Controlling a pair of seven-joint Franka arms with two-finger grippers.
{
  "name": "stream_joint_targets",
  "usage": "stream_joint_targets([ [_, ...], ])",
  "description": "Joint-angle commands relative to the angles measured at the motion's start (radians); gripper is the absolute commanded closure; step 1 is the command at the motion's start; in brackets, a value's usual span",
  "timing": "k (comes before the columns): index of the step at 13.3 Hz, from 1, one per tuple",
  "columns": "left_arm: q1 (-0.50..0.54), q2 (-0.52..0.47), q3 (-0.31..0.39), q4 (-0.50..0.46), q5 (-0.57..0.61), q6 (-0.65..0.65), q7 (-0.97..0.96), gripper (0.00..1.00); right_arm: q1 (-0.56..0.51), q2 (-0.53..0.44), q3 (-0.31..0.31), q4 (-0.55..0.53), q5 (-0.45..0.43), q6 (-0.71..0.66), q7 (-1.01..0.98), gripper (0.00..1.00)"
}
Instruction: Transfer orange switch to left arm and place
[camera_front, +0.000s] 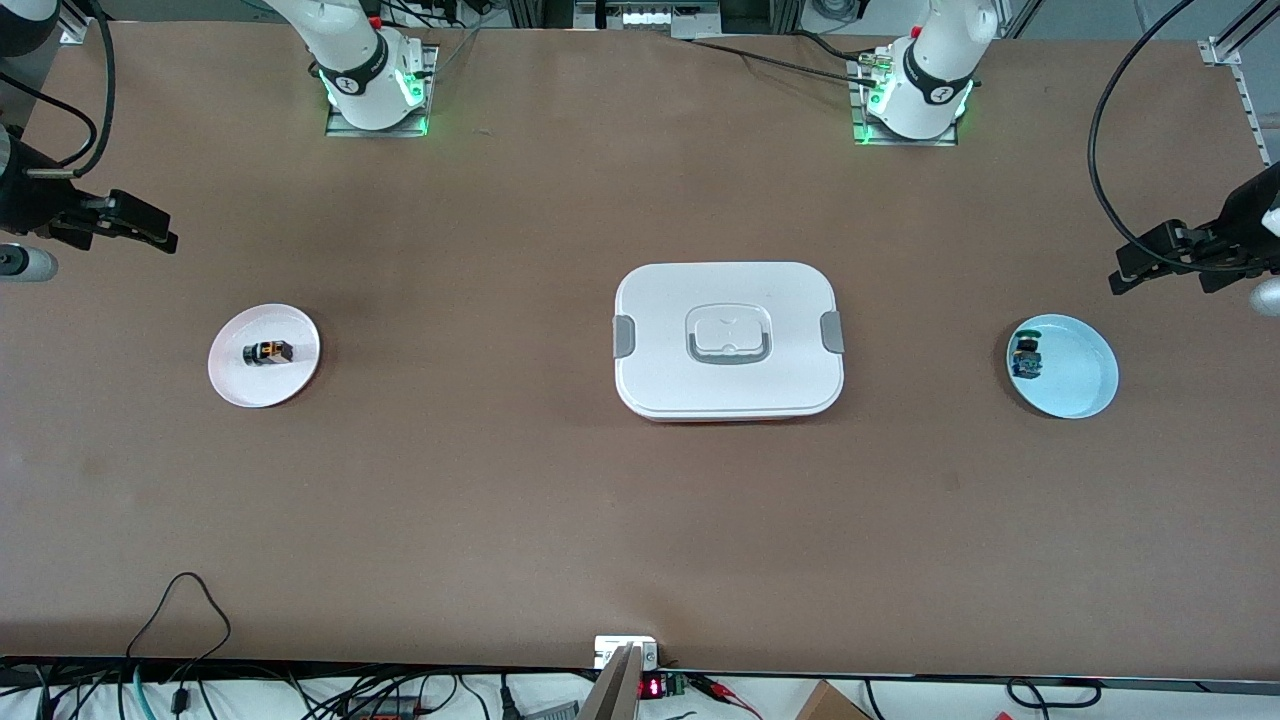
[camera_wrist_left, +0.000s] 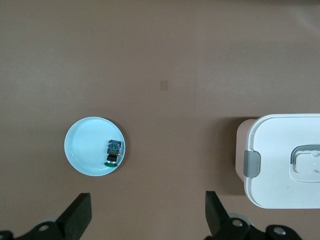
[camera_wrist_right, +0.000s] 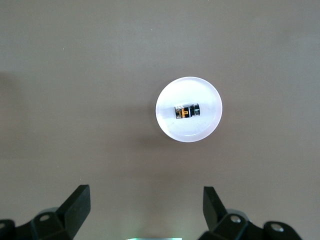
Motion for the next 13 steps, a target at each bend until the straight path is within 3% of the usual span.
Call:
stream_joint_targets([
  [1,0.005,0.018,-0.003,0.033,-0.005,-0.007,0.023,0.00,-0.004,0.005,0.005,0.020,0.006,-0.021,-0.006,0.00],
  [7,0.005,0.018,-0.001,0.033,-0.005,-0.007,0.023,0.00,-0.005,0.010,0.003,0.021,0.005,-0.021,-0.004,0.00],
  [13,0.005,0.018,-0.001,0.033,-0.005,-0.007,0.023,0.00,-0.004,0.074,0.005,0.033,0.003,0.007,-0.003,0.00],
])
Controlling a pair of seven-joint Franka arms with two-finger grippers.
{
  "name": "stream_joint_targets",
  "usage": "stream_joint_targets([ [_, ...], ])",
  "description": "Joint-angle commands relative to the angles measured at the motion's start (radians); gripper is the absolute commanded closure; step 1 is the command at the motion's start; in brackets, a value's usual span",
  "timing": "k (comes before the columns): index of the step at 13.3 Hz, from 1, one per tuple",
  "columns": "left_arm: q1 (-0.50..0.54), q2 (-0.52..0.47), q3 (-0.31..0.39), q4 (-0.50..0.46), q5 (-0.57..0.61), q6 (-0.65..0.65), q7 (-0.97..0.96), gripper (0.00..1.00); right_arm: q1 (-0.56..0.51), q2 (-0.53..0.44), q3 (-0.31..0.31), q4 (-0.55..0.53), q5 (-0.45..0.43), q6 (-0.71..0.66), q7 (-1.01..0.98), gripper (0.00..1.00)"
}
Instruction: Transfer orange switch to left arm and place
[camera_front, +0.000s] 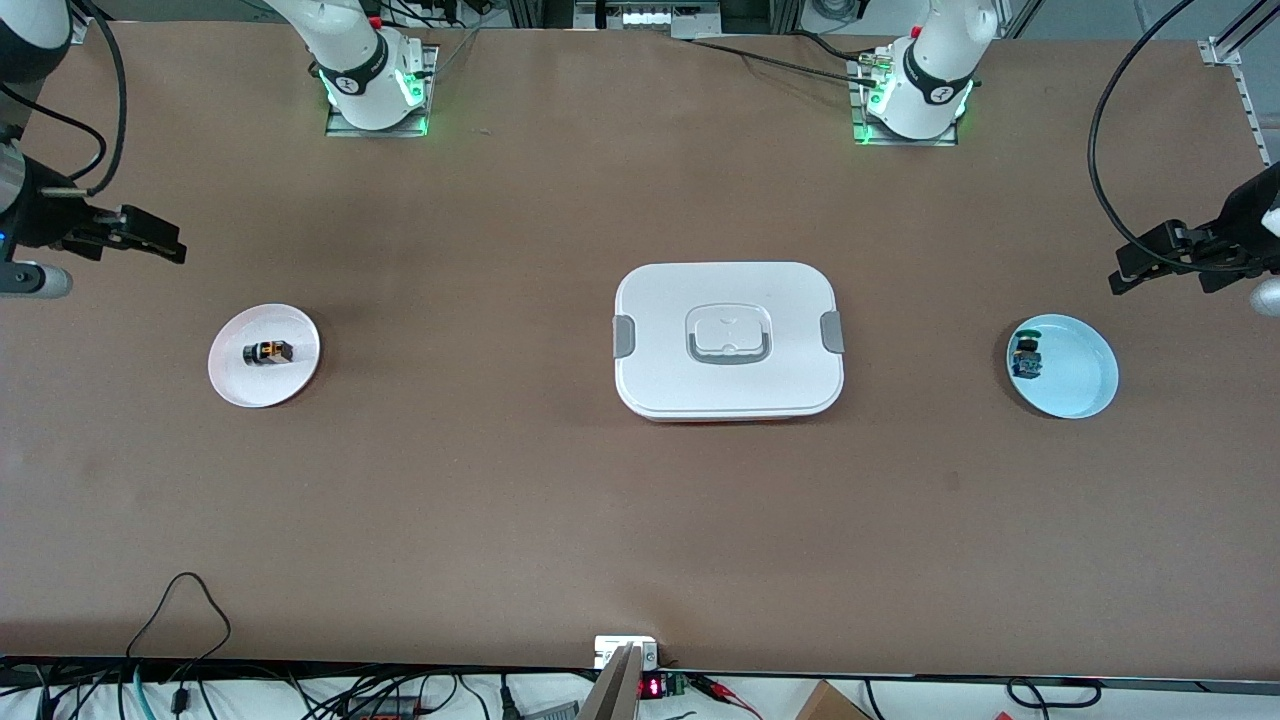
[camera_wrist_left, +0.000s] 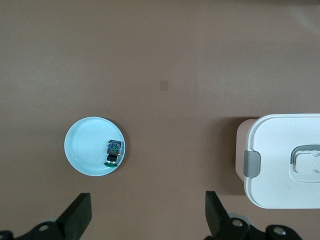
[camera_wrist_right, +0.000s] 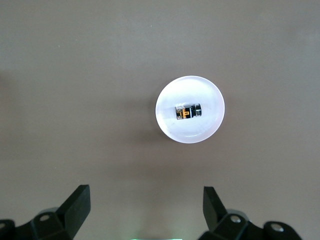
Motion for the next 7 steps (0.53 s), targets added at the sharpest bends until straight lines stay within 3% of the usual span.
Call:
stream_joint_targets([
  [1,0.005,0.017,-0.001,0.033,-0.005,-0.007,0.023,0.00,-0.004,0.029,0.005,0.030,0.005,-0.007,-0.003,0.00],
  [7,0.006,0.017,-0.001,0.033,-0.007,-0.007,0.023,0.00,-0.004,0.081,0.003,0.031,-0.001,0.012,0.012,0.00],
])
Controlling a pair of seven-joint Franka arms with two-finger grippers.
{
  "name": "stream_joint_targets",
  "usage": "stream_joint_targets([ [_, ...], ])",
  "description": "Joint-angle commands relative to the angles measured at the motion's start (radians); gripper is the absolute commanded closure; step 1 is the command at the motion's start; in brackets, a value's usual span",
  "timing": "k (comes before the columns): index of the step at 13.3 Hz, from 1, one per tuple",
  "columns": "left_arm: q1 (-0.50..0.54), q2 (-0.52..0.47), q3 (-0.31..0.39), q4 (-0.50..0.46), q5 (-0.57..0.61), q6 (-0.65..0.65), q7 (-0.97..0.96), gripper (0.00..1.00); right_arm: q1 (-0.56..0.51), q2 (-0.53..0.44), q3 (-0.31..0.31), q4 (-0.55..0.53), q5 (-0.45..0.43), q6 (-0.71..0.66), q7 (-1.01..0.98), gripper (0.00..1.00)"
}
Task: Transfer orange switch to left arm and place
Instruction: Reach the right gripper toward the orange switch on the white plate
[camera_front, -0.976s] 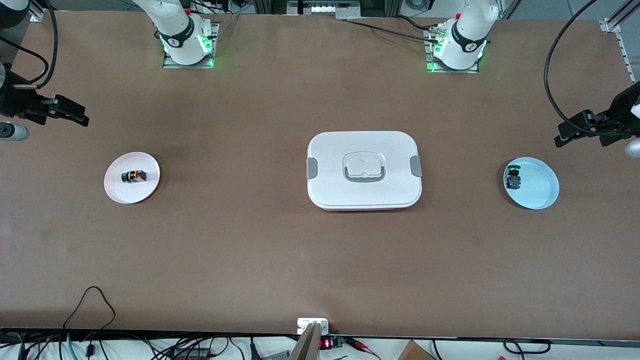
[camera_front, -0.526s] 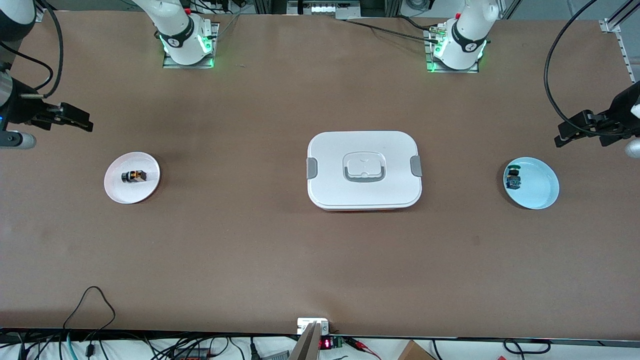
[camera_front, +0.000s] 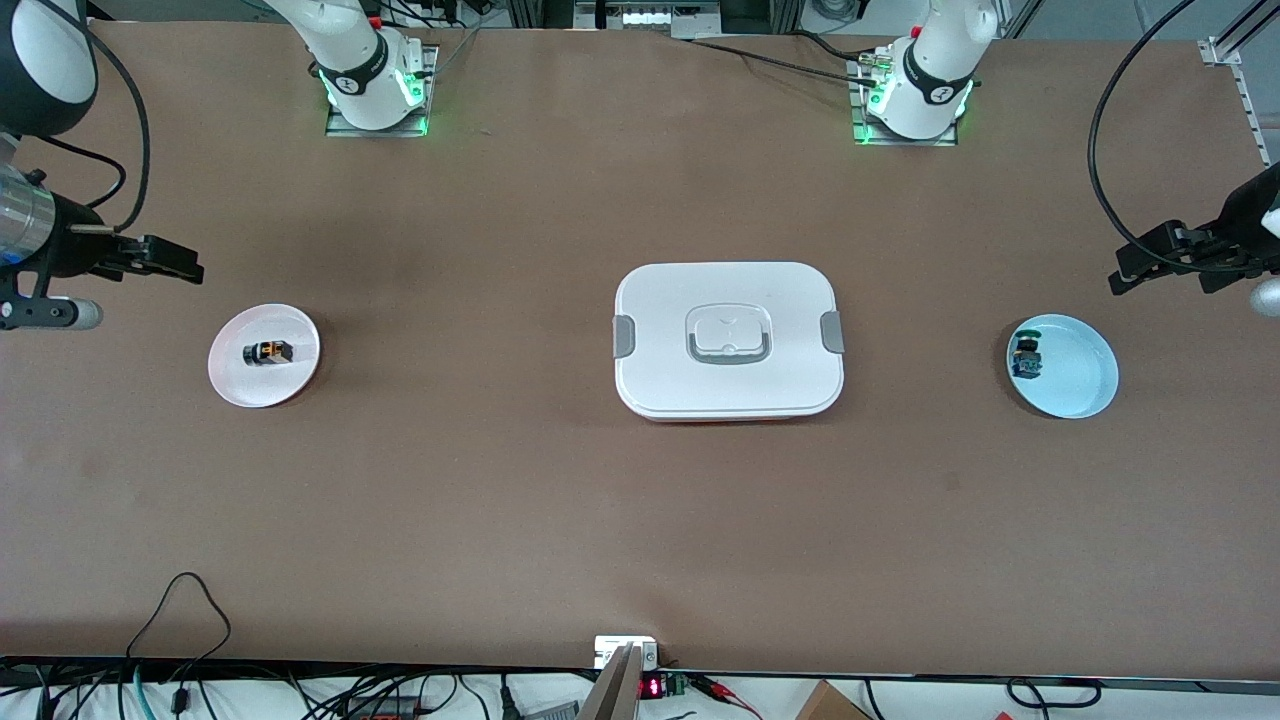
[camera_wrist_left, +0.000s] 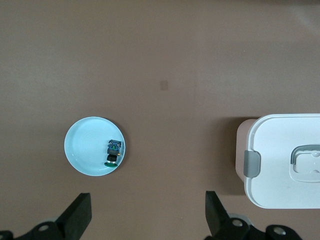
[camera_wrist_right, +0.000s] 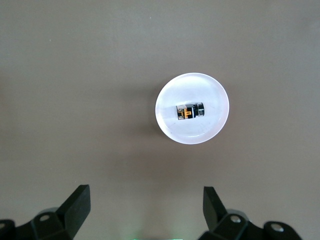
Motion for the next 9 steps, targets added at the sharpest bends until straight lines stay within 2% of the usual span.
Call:
stream_joint_targets([
  [1,0.006,0.017,-0.001,0.033,-0.007,-0.007,0.023,0.00,-0.005,0.022,0.003,0.027,0.008,0.014,0.011,0.00],
  [9,0.006,0.017,-0.001,0.033,-0.009,-0.007,0.024,0.00,-0.009,0.167,0.003,0.026,-0.009,0.134,-0.006,0.00],
])
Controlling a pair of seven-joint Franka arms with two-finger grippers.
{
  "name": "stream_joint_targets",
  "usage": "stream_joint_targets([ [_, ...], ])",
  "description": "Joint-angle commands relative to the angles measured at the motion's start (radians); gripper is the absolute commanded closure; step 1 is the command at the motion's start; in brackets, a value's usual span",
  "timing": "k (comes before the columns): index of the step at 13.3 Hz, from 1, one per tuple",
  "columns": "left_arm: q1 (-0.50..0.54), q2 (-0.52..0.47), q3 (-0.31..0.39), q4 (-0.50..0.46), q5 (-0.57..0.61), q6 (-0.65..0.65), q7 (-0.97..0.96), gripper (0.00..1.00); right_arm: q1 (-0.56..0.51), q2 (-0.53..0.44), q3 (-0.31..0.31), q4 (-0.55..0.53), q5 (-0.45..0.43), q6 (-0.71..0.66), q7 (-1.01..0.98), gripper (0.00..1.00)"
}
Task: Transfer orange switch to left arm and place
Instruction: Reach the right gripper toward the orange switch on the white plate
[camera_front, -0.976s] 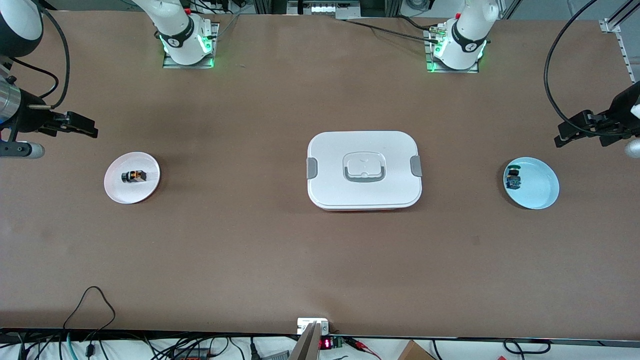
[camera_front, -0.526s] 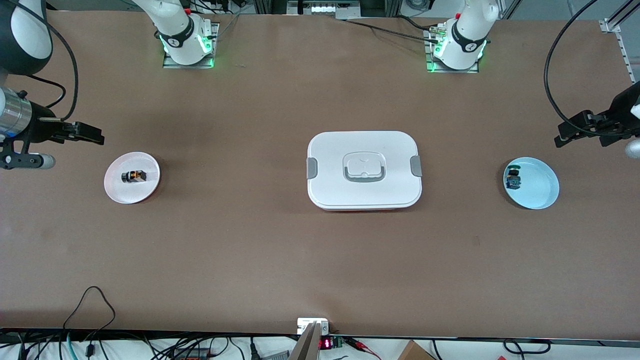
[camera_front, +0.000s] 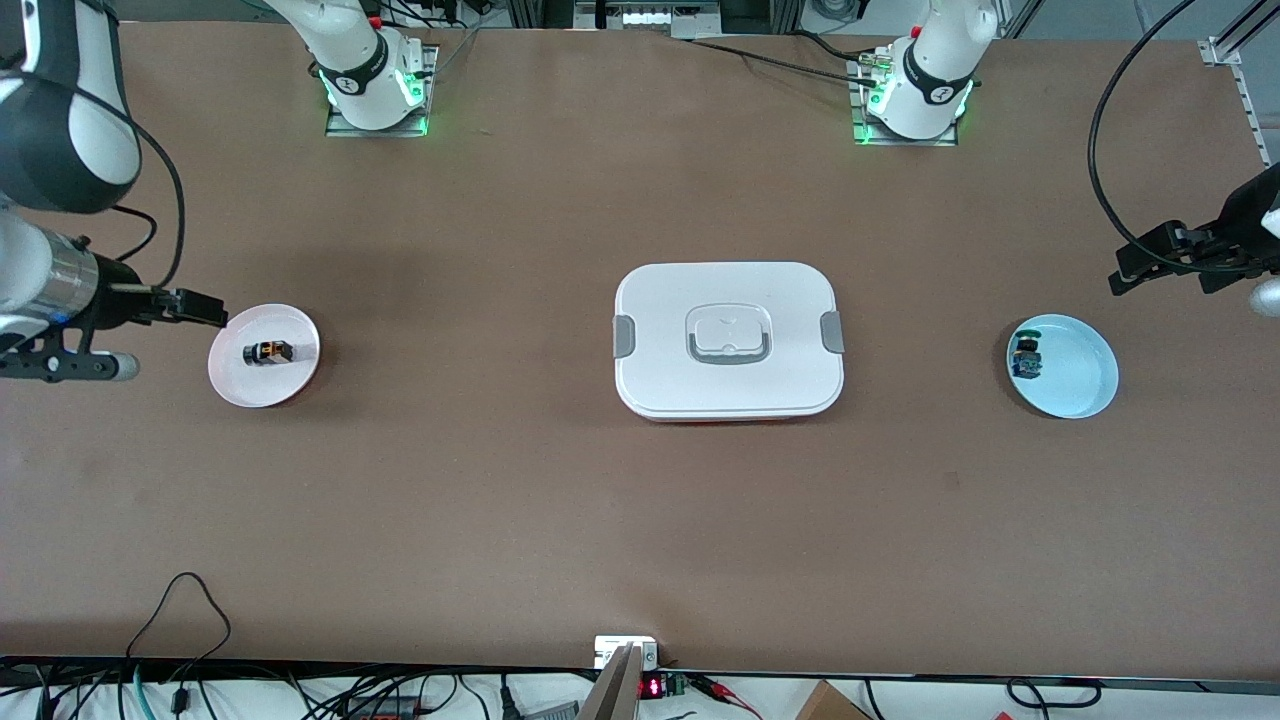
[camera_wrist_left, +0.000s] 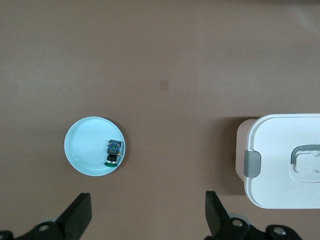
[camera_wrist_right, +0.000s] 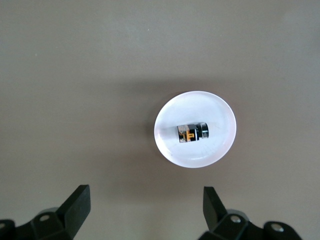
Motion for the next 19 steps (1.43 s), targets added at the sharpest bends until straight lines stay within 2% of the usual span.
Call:
stream_joint_targets([
  [1,0.006,0.016,-0.001,0.033,-0.009,-0.007,0.024,0.00,-0.007,0.055,0.002,0.009,-0.010,0.053,-0.005,0.00],
  [7,0.008,0.016,0.000,0.033,-0.025,-0.007,0.024,0.00,-0.051,0.049,-0.001,-0.247,-0.019,0.392,-0.048,0.00],
  [9,0.008,0.016,0.000,0.033,-0.025,-0.007,0.024,0.00,-0.082,0.052,-0.001,-0.339,-0.035,0.526,-0.134,0.00],
  [11,0.008,0.016,0.002,0.033,-0.025,-0.007,0.024,0.00,-0.104,0.057,-0.001,-0.394,-0.036,0.572,-0.168,0.00],
  [17,0.008,0.016,0.002,0.033,-0.025,-0.007,0.024,0.00,-0.128,0.087,-0.001,-0.462,-0.071,0.621,-0.171,0.00],
  [19,0.009,0.016,0.002,0.033,-0.025,-0.007,0.024,0.00,-0.137,0.100,0.001,-0.482,-0.074,0.641,-0.232,0.00],
])
